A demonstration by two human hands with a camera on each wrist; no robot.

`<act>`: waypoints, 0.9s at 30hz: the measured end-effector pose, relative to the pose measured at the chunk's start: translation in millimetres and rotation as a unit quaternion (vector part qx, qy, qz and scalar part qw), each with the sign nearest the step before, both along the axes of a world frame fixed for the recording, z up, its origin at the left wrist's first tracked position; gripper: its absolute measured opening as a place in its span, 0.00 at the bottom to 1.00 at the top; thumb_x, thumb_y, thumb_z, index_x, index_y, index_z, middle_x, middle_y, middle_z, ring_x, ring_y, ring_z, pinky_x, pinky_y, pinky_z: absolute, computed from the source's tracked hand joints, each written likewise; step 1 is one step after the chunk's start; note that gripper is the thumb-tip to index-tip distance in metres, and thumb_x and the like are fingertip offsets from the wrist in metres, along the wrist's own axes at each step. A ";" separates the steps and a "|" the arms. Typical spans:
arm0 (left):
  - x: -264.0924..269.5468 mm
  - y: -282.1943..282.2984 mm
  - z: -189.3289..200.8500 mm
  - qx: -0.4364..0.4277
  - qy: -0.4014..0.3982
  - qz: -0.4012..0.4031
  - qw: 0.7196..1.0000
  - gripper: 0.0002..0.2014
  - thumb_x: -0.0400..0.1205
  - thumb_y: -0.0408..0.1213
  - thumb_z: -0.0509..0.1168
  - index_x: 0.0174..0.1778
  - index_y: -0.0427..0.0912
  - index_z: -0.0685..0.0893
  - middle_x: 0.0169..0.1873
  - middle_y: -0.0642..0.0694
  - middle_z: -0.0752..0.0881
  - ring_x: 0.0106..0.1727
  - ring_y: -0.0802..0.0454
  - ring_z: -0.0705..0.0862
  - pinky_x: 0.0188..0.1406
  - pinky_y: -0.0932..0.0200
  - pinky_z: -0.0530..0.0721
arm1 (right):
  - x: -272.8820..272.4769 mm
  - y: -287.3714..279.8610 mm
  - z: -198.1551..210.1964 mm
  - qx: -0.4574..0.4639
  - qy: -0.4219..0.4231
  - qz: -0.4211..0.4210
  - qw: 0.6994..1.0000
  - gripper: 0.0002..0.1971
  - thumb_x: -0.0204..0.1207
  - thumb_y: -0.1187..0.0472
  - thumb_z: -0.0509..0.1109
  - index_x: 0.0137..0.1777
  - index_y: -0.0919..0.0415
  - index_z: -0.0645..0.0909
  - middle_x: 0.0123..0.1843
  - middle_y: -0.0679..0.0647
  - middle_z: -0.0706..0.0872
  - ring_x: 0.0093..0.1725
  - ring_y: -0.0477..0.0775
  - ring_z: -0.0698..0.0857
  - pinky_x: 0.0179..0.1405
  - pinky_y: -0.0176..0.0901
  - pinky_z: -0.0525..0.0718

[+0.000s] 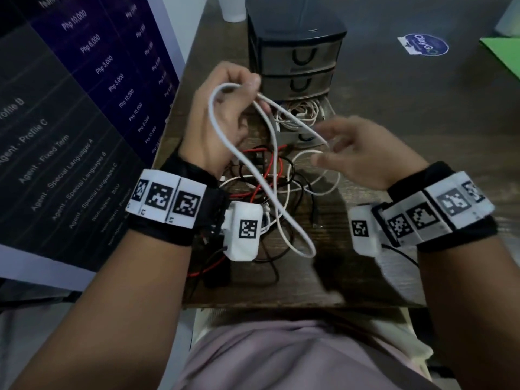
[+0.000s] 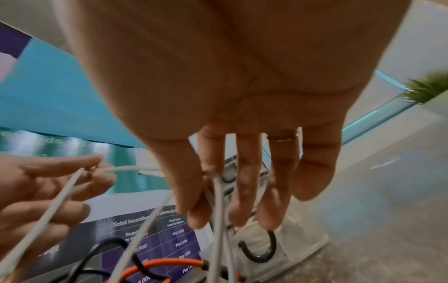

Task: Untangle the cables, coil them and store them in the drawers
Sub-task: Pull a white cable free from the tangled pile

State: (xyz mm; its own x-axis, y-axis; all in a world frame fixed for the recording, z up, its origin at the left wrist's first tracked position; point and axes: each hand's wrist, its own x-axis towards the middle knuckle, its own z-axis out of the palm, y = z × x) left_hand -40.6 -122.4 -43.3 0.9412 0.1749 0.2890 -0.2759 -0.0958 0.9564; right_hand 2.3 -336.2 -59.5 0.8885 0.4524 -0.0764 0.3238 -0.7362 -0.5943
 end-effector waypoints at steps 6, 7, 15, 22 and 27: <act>-3.2 23.7 -24.2 0.148 0.031 0.047 0.987 0.08 0.85 0.30 0.61 0.49 0.30 0.85 0.39 0.40 0.88 0.33 0.58 0.87 0.35 0.57 0.86 | 6.3 -10.7 -2.6 0.051 -0.041 -0.082 0.994 0.11 0.78 0.43 0.70 0.36 0.44 0.84 0.35 0.45 0.87 0.36 0.43 0.84 0.34 0.41 0.76; -3.4 29.7 -30.9 0.205 0.038 0.045 0.977 0.09 0.85 0.32 0.63 0.50 0.35 0.88 0.39 0.42 0.89 0.39 0.55 0.89 0.45 0.53 0.88 | 8.4 -12.8 0.1 0.075 -0.061 -0.092 0.991 0.12 0.77 0.42 0.71 0.35 0.45 0.84 0.35 0.46 0.87 0.36 0.44 0.84 0.36 0.42 0.78; -6.9 31.6 -51.5 0.339 0.158 -0.001 0.927 0.09 0.85 0.45 0.65 0.50 0.52 0.90 0.39 0.53 0.90 0.44 0.52 0.88 0.51 0.46 0.86 | 18.8 -4.8 8.8 0.291 -0.047 -0.074 0.953 0.16 0.84 0.49 0.66 0.36 0.54 0.81 0.25 0.43 0.85 0.27 0.38 0.80 0.32 0.27 0.77; -4.4 24.0 -50.0 0.323 0.127 -0.009 0.938 0.11 0.89 0.41 0.59 0.46 0.46 0.86 0.33 0.54 0.85 0.32 0.62 0.80 0.35 0.59 0.75 | 19.4 -11.1 14.8 0.271 -0.136 -0.084 0.949 0.12 0.83 0.47 0.67 0.38 0.45 0.82 0.25 0.35 0.80 0.28 0.37 0.73 0.31 0.30 0.72; -2.0 19.6 -37.4 0.276 0.095 -0.005 0.956 0.08 0.86 0.42 0.66 0.49 0.43 0.87 0.41 0.47 0.88 0.42 0.57 0.84 0.44 0.61 0.80 | 20.3 -14.1 31.7 0.319 -0.268 -0.138 0.899 0.10 0.86 0.51 0.63 0.41 0.43 0.75 0.30 0.31 0.79 0.33 0.32 0.74 0.37 0.25 0.69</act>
